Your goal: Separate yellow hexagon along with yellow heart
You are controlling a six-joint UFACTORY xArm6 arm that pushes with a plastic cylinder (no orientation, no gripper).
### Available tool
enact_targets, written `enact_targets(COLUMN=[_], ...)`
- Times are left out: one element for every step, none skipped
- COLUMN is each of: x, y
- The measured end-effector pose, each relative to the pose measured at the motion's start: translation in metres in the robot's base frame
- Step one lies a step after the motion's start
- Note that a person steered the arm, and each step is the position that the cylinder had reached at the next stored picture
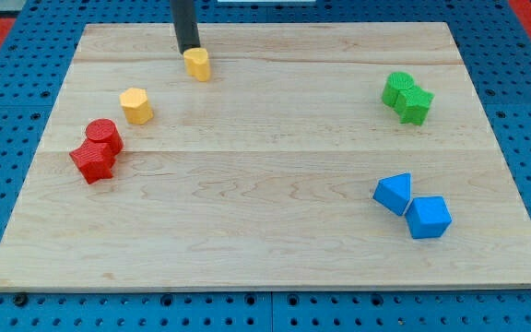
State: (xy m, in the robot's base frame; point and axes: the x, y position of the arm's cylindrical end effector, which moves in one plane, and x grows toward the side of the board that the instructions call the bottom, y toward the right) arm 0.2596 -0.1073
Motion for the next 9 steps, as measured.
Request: enact_targets(x=[0.012, 0.016, 0.017, 0.011, 0.011, 0.006, 0.017, 0.039, 0.039], y=[0.0, 0.022, 0.026, 0.046, 0.05, 0.011, -0.038, 0.011, 0.038])
